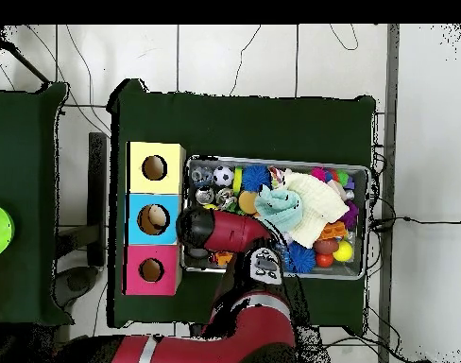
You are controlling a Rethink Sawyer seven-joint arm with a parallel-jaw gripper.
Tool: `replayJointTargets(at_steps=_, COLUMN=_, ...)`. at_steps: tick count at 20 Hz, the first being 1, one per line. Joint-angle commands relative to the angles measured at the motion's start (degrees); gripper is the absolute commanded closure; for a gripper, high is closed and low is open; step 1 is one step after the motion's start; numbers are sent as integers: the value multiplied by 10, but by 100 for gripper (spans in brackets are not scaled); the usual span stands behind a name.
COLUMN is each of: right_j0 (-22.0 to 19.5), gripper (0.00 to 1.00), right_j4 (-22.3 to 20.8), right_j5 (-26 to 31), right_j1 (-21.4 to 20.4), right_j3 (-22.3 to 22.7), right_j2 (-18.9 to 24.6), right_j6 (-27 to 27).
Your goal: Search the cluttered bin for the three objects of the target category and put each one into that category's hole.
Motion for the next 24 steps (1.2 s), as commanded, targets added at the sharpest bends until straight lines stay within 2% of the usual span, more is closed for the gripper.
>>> replayJointTargets(at_steps=1, right_j0=-14, gripper=0, right_j4=-17, right_j5=14, right_j1=62, right_j3=7, right_j2=15, right_j6=70)
replayJointTargets(at_steps=4, right_j0=-15, gripper=0, right_j4=-21, right_j5=8, right_j1=61, right_j3=9, right_j2=13, right_j6=68)
replayJointTargets(at_steps=5, right_j0=-14, gripper=100, right_j4=-23, right_j5=5, right_j1=60, right_j3=9, right_j2=12, right_j6=68)
replayJointTargets(at_steps=10, right_j0=-13, gripper=100, right_j4=-26, right_j5=-23, right_j1=54, right_j3=17, right_j2=12, right_j6=70)
replayJointTargets(at_steps=17, right_j0=-24, gripper=100, right_j4=-22, right_j5=-6, right_j1=39, right_j3=17, right_j2=18, right_j6=60)
replayJointTargets(at_steps=21, right_j0=-27, gripper=100, right_j4=-12, right_j5=25, right_j1=-3, right_j3=22, right_j2=24, right_j6=58)
replayJointTargets(at_steps=24, right_j0=-32, gripper=100, right_j4=-4, right_j5=75, right_j1=-44, right_j3=17, right_j2=25, right_j6=52)
